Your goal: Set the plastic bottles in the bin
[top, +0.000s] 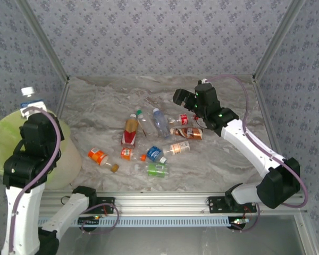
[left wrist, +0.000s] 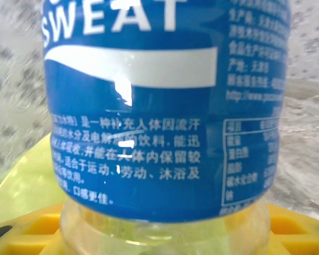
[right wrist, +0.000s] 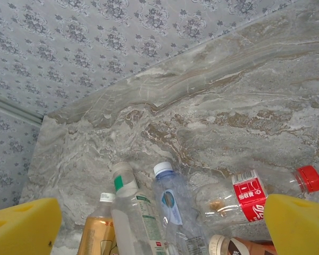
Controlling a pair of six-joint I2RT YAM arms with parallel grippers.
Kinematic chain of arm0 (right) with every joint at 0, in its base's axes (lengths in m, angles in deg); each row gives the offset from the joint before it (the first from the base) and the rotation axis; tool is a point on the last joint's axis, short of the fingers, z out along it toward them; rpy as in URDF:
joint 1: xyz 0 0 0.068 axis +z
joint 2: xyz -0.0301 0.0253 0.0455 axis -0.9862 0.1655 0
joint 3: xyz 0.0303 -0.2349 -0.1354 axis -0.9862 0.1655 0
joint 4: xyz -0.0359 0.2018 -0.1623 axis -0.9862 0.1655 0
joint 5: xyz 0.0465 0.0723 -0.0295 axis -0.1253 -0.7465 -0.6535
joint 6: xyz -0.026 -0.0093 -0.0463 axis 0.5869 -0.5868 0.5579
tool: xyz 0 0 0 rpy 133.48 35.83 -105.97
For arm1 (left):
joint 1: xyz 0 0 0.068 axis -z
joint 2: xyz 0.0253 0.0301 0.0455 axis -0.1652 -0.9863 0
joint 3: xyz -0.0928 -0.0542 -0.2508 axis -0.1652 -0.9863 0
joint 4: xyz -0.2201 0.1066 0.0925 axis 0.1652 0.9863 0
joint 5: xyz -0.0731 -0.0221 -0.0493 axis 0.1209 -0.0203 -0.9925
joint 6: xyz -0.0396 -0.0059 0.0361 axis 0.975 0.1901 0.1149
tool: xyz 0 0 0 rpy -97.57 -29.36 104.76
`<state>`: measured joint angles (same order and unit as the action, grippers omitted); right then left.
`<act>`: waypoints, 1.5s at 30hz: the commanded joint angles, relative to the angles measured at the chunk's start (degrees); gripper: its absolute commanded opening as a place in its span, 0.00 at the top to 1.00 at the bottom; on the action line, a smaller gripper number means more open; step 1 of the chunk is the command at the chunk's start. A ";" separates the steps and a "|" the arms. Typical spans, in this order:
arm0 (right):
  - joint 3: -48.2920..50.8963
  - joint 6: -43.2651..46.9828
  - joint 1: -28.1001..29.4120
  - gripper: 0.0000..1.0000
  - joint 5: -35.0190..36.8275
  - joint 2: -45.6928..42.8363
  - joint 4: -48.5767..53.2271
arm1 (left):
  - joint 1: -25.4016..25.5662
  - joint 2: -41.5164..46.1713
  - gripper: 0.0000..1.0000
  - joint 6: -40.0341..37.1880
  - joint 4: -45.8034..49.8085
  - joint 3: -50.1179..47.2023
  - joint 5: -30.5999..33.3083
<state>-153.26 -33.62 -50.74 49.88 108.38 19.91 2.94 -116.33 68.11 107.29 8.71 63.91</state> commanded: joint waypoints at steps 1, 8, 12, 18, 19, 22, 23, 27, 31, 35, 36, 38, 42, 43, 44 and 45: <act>-1.40 0.89 -0.29 0.00 -0.97 1.18 0.66 | -1.11 -0.11 0.60 4.22 4.20 -3.44 -4.44; -2.07 1.28 -0.32 0.00 -3.22 2.40 0.78 | -2.33 2.48 0.61 3.27 1.32 -8.15 -0.26; -2.07 1.54 -0.32 0.00 -3.94 2.79 1.01 | -5.08 3.94 0.60 2.54 -1.37 -9.34 -0.88; -2.28 2.20 -0.30 0.00 -4.63 2.71 2.17 | -11.45 1.88 0.45 7.58 -0.53 -11.36 -9.56; -2.37 2.36 -0.28 0.00 -4.53 2.62 2.48 | -12.01 1.30 0.43 8.15 -0.30 -11.21 -10.40; -2.34 2.85 -0.29 0.00 -4.07 2.14 3.47 | -13.04 -0.32 0.35 9.04 -0.37 -9.90 -12.08; -2.19 2.98 -0.29 0.00 -3.89 1.88 3.67 | -13.10 -0.76 0.31 9.24 -0.37 -9.30 -12.04; -1.15 2.97 -0.28 0.00 -2.77 1.14 3.70 | -13.27 -1.86 0.27 9.36 -0.63 -7.92 -13.00; -0.84 3.10 -0.29 0.00 -2.45 1.12 3.78 | -13.35 -2.66 0.23 9.36 -0.79 -7.00 -14.35; -0.45 4.14 -0.30 0.00 -1.65 1.37 4.90 | -13.28 -3.19 0.16 9.61 -0.96 -4.38 -19.69; -0.26 4.15 -0.37 0.00 -1.10 1.46 5.53 | -13.33 -3.12 0.15 9.82 -1.56 -3.72 -22.54; -0.22 4.15 -0.51 0.00 -0.02 1.73 6.80 | -13.34 -2.89 0.11 10.41 -3.53 -3.43 -28.78; 4.07 4.17 -1.20 0.00 2.29 2.26 8.59 | -13.25 -2.88 0.05 13.40 -10.83 -5.20 -46.43; 4.75 3.82 -1.42 0.00 2.80 2.34 9.06 | -13.13 -3.18 0.04 14.17 -12.81 -5.92 -50.37; 5.64 2.67 -1.82 0.00 3.15 2.44 9.47 | -12.85 -3.89 0.04 15.35 -14.97 -6.67 -54.24; 6.52 1.46 -2.29 0.00 3.03 2.65 9.78 | -12.04 -4.81 0.03 16.53 -16.40 -7.08 -56.34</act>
<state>-148.70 -30.72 -51.92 50.30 110.79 26.29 -10.05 -119.57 80.96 98.27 2.98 22.62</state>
